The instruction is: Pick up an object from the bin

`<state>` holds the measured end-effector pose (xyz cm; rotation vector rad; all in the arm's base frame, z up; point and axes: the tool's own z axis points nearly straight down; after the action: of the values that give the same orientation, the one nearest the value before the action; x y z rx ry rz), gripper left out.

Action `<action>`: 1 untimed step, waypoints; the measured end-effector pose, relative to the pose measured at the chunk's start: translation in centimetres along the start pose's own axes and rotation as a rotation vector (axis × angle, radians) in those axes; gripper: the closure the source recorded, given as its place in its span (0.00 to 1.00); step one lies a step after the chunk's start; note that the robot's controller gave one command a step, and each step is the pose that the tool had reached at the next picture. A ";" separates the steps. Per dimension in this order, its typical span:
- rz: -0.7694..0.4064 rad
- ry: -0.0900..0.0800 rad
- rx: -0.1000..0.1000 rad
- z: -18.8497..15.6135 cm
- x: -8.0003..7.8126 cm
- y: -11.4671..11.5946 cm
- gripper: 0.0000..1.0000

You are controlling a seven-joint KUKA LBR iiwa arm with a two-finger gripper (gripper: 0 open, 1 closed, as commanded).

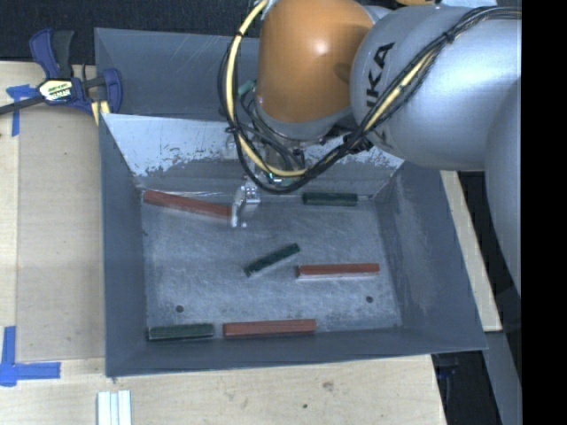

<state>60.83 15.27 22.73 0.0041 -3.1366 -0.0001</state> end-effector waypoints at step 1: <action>0.003 -0.009 -0.001 -0.5 -0.2 -0.1 0.00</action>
Offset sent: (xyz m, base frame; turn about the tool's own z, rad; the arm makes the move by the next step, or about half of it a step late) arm -0.0612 -0.0734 -0.1573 -0.1459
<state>61.01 15.19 23.21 -0.0002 -3.1451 -0.0020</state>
